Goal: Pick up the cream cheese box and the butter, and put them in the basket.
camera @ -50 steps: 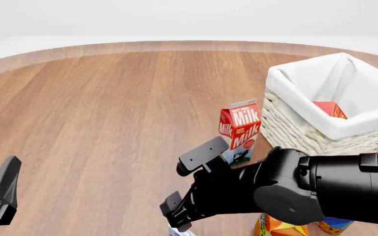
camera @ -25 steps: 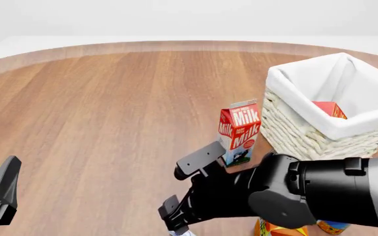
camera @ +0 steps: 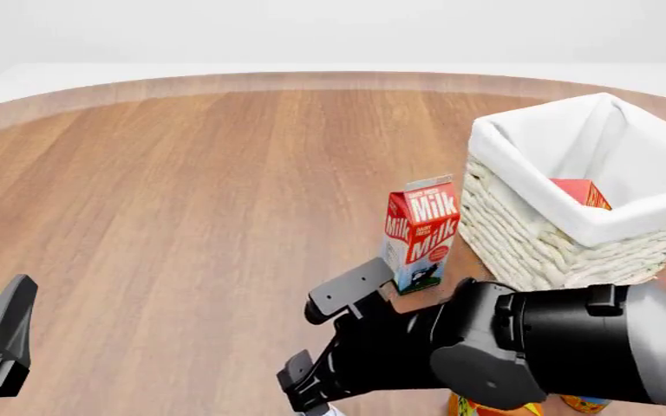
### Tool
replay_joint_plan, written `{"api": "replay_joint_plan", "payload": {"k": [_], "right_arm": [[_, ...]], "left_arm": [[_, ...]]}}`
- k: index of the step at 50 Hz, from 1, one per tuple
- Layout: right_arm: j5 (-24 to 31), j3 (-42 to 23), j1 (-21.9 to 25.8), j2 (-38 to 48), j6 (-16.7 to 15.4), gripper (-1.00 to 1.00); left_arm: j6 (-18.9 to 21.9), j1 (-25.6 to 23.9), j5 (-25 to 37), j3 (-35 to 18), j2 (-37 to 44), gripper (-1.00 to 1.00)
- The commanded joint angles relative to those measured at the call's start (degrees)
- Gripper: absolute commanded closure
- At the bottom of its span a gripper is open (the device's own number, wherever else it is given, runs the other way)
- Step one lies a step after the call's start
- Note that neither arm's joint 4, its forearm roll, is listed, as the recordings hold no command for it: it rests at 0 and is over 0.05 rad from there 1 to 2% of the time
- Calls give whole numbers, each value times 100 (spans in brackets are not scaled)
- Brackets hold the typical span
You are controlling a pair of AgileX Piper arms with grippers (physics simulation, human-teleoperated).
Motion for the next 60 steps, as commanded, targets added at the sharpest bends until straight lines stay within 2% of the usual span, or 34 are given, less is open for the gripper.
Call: {"api": "replay_joint_plan", "payload": {"k": [1,27,60], "right_arm": [[-103,72,10,62,58,-100],[-511,303,150,406,338,-100],[-589,376,106,447,355,-100]], "left_arm": [[0,0,0,0,0,-100],[0,0,0,0,0,-100],[0,0,0,0,0,-100]]}}
